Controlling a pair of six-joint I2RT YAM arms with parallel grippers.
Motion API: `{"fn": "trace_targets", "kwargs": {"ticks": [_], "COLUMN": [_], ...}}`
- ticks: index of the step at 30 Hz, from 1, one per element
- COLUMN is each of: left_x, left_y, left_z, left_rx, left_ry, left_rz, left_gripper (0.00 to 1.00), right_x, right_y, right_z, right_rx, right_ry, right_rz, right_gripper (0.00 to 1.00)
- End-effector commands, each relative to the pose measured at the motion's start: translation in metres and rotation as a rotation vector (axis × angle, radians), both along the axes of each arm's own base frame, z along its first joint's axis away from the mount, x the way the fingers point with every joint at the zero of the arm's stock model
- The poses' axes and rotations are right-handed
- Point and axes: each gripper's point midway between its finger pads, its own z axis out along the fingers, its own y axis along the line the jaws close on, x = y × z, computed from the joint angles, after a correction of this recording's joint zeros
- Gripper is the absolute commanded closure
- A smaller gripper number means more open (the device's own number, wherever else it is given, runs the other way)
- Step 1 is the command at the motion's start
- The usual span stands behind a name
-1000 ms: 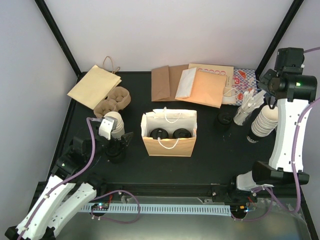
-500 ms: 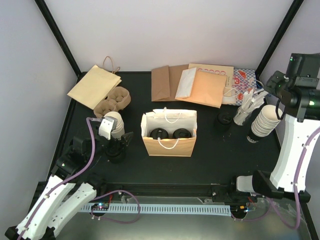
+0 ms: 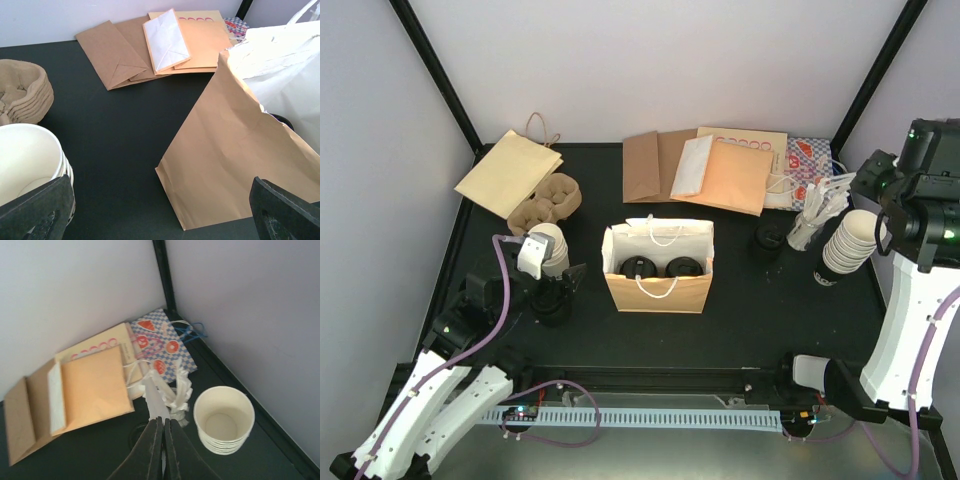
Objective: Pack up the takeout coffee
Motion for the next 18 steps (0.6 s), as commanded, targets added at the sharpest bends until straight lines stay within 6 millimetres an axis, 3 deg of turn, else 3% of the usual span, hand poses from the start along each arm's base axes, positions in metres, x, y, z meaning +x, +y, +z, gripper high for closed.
{"fn": "trace_targets", "kwargs": {"ticks": [1,12,18], "left_x": [0.002,0.003,0.004], "left_y": [-0.001,-0.001,-0.001], "left_z": [0.003,0.002,0.002], "left_rx": [-0.015,-0.011,-0.011], "left_ry": [-0.012,-0.008,-0.008], "left_rz": [0.004,0.009,0.011], "left_gripper": [0.01,0.01,0.01], "right_x": [0.005,0.041,0.050], "right_y": [-0.023,-0.010,-0.015], "right_z": [-0.011,-0.062,-0.083], "right_rx": [-0.041,0.025,0.028], "right_ry": [0.015,0.115,0.178], "right_rz": [-0.128,-0.040,-0.060], "right_gripper": [0.95,0.95,0.95]}}
